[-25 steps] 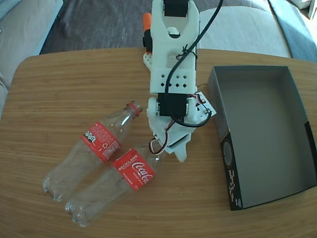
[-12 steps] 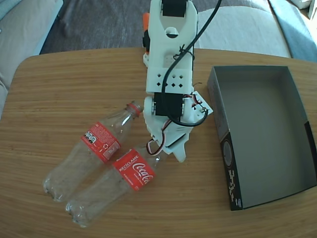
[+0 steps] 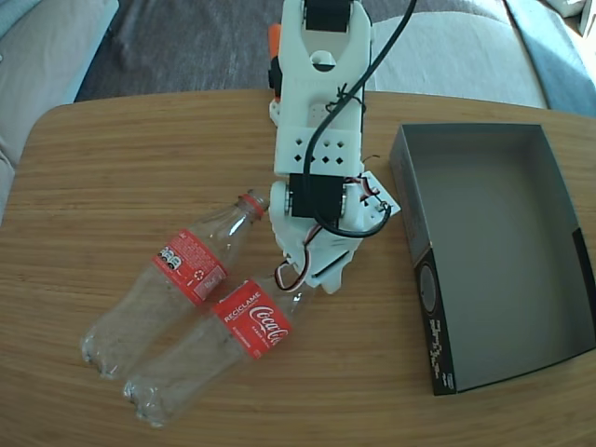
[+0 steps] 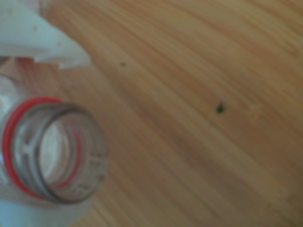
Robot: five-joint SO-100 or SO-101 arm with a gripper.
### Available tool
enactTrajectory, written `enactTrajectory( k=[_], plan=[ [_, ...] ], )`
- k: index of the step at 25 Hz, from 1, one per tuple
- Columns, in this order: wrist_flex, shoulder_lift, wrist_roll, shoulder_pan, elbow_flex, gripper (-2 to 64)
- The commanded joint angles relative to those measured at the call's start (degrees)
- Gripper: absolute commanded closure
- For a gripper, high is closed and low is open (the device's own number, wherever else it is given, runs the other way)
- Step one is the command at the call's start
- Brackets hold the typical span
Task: Grasp the bottles and put them in the box.
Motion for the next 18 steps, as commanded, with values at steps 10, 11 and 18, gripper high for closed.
enactTrajectory(
  k=[10,11,18],
  plan=[
    [-0.18,0.70,0.18,-0.09,-1.41,39.1],
    [-0.18,0.70,0.35,-0.18,-1.41,41.8],
    [-0.18,0.79,0.53,-0.35,-1.32,45.0]
  ],
)
